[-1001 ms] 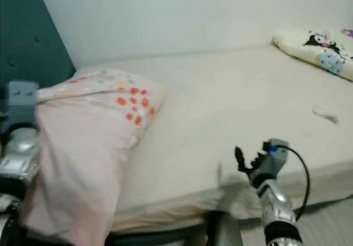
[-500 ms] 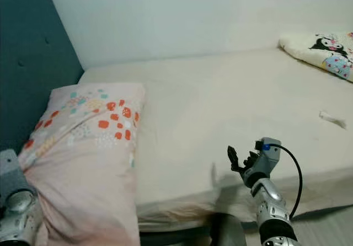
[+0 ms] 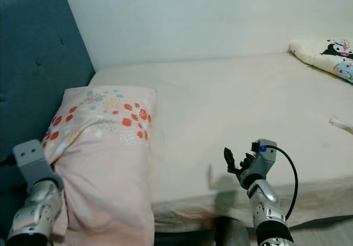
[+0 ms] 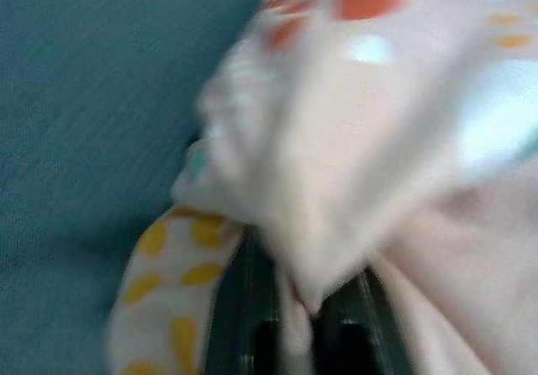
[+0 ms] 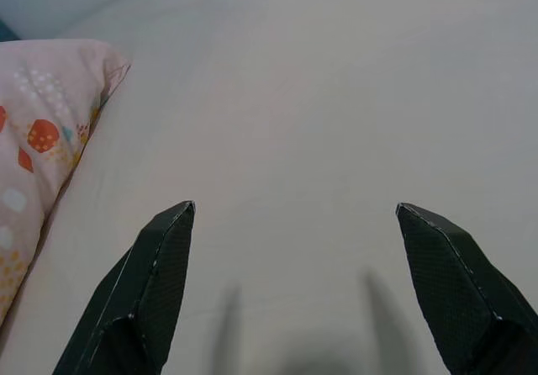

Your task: Clean up the room

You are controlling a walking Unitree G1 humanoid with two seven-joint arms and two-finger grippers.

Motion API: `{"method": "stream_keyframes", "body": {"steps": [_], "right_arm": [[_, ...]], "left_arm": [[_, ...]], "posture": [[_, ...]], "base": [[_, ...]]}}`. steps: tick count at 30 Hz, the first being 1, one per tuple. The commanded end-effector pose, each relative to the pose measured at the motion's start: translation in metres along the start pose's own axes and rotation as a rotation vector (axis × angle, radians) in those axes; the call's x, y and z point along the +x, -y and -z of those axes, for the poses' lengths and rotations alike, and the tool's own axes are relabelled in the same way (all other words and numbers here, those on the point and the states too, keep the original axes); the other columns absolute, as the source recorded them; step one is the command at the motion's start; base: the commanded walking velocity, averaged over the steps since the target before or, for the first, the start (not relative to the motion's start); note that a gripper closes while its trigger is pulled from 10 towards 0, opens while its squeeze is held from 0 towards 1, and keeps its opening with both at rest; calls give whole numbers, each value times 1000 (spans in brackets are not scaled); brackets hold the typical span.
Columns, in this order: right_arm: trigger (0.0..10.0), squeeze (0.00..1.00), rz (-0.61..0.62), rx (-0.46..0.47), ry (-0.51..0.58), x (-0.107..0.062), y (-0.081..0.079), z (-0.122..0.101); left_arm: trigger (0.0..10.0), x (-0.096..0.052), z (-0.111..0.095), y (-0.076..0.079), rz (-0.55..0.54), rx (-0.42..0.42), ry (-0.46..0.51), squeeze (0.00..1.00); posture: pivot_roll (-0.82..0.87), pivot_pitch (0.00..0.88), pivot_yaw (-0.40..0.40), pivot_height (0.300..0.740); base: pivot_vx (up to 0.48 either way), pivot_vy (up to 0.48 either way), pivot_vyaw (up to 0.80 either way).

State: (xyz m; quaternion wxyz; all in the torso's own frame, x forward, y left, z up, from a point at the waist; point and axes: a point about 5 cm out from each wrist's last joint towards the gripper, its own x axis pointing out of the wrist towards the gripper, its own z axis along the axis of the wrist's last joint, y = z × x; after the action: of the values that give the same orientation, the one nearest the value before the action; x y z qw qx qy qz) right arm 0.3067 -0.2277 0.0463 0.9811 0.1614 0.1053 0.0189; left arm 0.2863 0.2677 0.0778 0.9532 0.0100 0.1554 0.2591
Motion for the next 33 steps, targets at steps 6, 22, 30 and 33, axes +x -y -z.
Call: {"method": "stream_keyframes", "body": {"steps": [6,22,30,33], "right_arm": [[10000,0,5,-14,-18,-1,1,2],[10000,0,16,-24,-31,-1,4,2],[10000,0,11,-28,-34,2,3,0],[10000,0,6,-36,-40,3,1,0]], "left_arm": [[10000,7,-7,-6,270,501,-30,1000],[10000,-90,-71,-65,1189,1260,-256,600],[10000,-124,-56,-25,1559,1162,-200,0],[10000,-124,7,-21,1637,1114,-419,0]], "posture": [[-55,0,25,371],[-38,0,10,371],[-39,0,8,371],[-48,0,8,371]], "base": [[0,0,0],[0,0,0],[0,0,0],[0,0,0]]}}
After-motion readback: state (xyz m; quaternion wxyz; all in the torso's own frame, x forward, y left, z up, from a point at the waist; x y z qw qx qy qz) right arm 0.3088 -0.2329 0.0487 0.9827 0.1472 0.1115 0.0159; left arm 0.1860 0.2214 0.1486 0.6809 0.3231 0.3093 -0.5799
